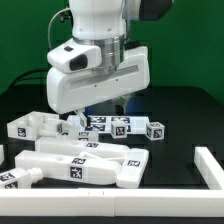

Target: Assemble chair

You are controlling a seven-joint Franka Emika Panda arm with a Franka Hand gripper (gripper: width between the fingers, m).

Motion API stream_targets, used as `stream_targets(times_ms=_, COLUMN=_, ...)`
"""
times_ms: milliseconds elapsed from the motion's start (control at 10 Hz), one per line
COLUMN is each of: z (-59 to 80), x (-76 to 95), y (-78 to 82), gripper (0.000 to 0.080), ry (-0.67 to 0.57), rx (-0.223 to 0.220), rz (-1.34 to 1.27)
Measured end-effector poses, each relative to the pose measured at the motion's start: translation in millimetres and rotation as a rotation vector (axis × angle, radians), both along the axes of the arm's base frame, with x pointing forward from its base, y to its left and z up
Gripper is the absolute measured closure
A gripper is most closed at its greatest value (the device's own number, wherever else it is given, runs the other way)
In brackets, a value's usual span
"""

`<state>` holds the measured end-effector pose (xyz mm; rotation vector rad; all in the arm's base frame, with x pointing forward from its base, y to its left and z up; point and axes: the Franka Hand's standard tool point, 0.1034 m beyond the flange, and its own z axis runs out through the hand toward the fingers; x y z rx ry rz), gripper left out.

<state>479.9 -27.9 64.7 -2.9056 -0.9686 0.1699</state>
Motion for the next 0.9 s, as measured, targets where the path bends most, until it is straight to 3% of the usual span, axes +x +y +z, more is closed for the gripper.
stream_targets(times_ms=500, z=-1.6, x=2.1, y=1.0, gripper=0.0151, ry=-0.011, rx=0.003, rz=0.065)
stream_targets(times_ms=700, z=-5.8, x=21.9, y=-13.1, gripper=0.0151, ry=-0.075, rx=0.014, rz=0.255)
stream_targets(times_ms=900, z=-7.0, x=24.4, y=-11.8, gripper=0.0151, ry=-0.091, rx=0.011, rz=0.268)
